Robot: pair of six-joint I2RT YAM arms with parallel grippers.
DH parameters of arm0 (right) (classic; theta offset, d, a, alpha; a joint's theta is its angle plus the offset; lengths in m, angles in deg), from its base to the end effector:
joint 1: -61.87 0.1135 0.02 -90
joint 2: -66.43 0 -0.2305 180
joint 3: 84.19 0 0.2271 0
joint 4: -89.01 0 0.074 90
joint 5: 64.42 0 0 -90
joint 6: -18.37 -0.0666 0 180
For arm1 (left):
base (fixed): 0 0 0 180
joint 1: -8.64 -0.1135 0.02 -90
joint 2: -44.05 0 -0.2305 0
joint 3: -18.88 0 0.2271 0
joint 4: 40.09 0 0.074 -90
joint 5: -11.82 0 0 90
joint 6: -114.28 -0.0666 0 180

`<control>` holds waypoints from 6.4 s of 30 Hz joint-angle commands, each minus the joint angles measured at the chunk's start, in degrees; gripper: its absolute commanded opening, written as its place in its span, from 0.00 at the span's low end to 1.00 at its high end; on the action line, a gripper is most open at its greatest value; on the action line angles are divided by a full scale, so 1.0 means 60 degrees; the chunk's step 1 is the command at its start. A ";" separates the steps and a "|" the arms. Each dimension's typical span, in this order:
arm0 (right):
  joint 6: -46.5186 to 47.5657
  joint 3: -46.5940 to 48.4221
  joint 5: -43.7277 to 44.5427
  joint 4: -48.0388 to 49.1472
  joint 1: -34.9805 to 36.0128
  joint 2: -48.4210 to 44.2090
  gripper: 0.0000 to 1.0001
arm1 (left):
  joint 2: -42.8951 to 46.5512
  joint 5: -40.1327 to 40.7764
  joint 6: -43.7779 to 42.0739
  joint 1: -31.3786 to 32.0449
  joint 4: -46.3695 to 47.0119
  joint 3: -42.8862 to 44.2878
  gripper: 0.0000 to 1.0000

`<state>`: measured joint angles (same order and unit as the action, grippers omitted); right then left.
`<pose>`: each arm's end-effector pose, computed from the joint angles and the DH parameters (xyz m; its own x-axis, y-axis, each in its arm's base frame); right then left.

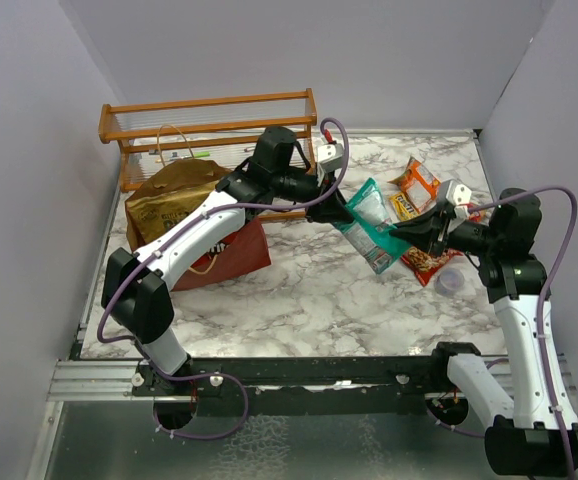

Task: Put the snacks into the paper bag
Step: Place the snack in the paper bag, then pick up the snack from the center of the board.

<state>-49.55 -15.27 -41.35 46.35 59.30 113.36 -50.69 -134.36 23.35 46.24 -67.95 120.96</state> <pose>0.1694 0.0537 0.3316 -0.0101 -0.1470 -0.9891 -0.9131 0.4045 -0.0508 0.2580 -0.2686 0.3333 -0.2622 0.2133 -0.9412 0.9604 -0.0372 -0.2760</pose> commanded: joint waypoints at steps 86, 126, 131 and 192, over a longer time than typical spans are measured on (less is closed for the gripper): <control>0.0019 -0.1574 0.1972 0.1235 0.0047 0.0358 0.87 | 0.6254 0.9512 -0.9468 -0.2676 -1.0365 0.2301 0.00; 0.0075 -0.1627 0.2219 0.1245 0.0047 0.0398 0.88 | 0.5692 1.1199 -1.0404 -0.2078 -0.9888 -0.1474 0.23; 0.0086 -0.1624 0.2233 0.1246 0.0047 0.0437 0.88 | 0.5770 1.1263 -1.0309 -0.2078 -0.9785 -0.1482 0.31; -0.0246 0.5289 1.0318 0.1470 0.0331 1.1309 0.58 | 0.6289 0.9961 -0.6035 -0.2105 -0.4179 -0.1814 0.77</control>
<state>-52.35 12.23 16.55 55.64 60.40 177.67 -14.43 -72.73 -13.33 33.63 -93.63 110.23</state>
